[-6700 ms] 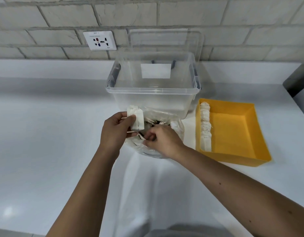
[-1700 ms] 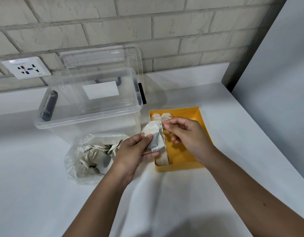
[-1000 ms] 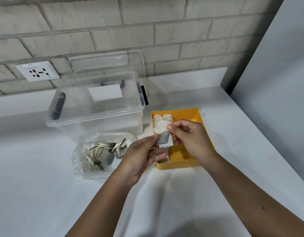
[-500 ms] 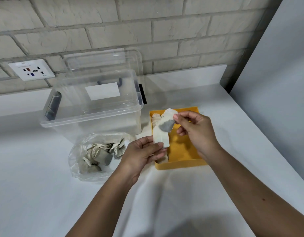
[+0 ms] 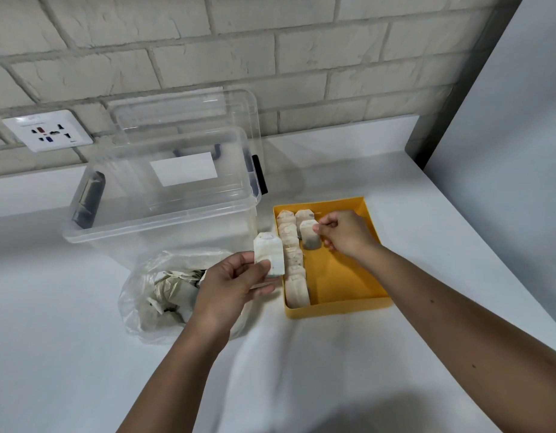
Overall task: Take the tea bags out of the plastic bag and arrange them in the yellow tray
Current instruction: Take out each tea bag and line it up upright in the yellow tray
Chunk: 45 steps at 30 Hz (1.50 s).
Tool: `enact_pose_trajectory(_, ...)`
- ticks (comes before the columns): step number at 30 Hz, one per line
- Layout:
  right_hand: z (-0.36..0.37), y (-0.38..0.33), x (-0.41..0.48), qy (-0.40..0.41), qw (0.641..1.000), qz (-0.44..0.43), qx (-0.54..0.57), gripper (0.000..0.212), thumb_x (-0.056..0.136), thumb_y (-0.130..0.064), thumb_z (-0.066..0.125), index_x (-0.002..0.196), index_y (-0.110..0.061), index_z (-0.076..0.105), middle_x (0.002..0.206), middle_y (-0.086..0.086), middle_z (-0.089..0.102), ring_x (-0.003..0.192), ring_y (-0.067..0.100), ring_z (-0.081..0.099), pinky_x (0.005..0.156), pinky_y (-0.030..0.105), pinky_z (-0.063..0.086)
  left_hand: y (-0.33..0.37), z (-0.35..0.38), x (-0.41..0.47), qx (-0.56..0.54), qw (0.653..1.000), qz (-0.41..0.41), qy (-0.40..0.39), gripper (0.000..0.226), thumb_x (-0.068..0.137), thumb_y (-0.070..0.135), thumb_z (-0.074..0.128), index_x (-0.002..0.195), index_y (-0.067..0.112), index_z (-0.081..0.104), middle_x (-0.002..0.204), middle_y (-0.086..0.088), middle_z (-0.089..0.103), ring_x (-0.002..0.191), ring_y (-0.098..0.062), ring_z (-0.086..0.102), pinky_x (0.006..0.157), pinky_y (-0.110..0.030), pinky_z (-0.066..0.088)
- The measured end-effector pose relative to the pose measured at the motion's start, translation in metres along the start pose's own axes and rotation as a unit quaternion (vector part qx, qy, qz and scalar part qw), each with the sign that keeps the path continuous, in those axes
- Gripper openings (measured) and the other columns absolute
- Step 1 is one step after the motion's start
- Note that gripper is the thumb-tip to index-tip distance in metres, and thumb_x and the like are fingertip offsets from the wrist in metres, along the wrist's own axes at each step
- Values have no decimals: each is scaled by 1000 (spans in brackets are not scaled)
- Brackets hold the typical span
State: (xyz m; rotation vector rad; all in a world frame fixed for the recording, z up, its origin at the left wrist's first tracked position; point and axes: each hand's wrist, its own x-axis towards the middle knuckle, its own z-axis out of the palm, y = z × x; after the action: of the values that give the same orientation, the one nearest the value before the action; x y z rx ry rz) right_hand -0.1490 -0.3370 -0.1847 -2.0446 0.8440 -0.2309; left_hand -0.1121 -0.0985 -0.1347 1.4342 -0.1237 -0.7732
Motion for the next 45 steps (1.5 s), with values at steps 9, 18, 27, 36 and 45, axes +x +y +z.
enact_pose_trajectory(9,13,4,11,50,999,-5,22,19,90,-23,68,101,-8,70,75,1,67,56,11,59,70,35,57,-5,-1,0,10,1000,-6,-3,17,92,3,62,107,-3,69,105,-25,71,84,-22,73,73,-27,61)
enact_pose_trajectory(18,7,-4,0,57,996,2,65,29,84,-28,74,108,-15,62,84,1,69,59,11,63,59,28,56,-6,1,1,-13,1000,-19,5,24,93,9,63,111,-7,67,101,-20,74,85,-25,74,74,-27,61)
enact_pose_trajectory(27,5,-41,-93,-66,964,-37,254,13,79,-25,79,85,-16,73,71,5,69,58,13,58,58,25,49,-5,14,-1,-28,999,-14,26,5,88,8,69,90,4,70,73,-10,74,68,-19,75,67,-23,61)
enact_pose_trajectory(36,-7,-27,-95,-18,969,-38,243,6,83,-14,75,84,-11,70,64,-1,67,53,11,61,55,23,53,-8,18,-7,34,998,-4,55,11,83,15,75,89,9,69,69,0,72,54,-9,68,42,-19,47)
enact_pose_trajectory(45,-14,11,-27,-52,996,35,66,9,90,-17,68,91,-8,65,76,14,70,61,20,67,60,29,59,-1,6,-3,89,993,30,71,13,90,15,69,99,6,72,85,-8,74,63,-8,68,48,-18,49)
